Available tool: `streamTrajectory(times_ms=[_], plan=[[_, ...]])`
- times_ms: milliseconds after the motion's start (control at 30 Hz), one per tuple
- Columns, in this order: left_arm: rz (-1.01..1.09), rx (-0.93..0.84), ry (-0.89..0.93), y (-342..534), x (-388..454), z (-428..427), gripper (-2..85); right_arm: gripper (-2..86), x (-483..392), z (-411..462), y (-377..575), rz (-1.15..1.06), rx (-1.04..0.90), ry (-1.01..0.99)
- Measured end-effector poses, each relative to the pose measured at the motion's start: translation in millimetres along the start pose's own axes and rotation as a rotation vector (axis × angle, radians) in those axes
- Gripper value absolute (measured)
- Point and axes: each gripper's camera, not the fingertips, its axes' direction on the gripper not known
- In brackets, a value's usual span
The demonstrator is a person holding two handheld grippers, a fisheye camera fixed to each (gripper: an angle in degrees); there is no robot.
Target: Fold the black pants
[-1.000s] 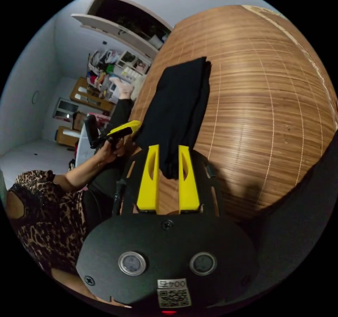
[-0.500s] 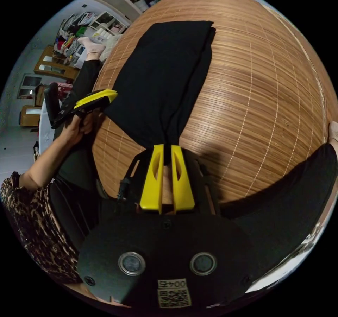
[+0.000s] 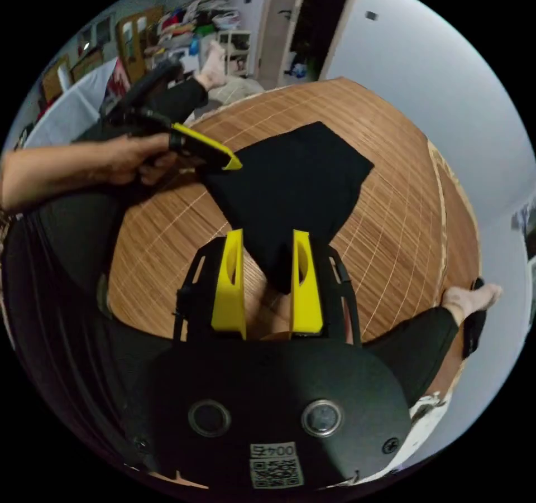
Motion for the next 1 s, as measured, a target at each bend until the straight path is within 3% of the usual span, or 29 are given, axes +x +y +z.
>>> streamTrajectory(times_ms=[200, 433, 700, 1000], plan=[[-0.197, 0.067, 0.195, 7, -30, -38, 13.1, 11.9, -32, 32, -10, -0.114, -0.116, 0.069], [-0.420, 0.040, 0.452, 27, -49, -28, 16.9, 5.3, -3, 13, 3, 0.072, -0.043, -0.044], [-0.515, 0.033, 0.559, 40, -44, -24, 20.9, 5.1, 28, -15, 39, 0.223, 0.049, -0.180], [-0.521, 0.085, 0.559, 47, -44, -55, 21.5, 5.1, 69, -22, 69, 0.323, 0.093, -0.295]])
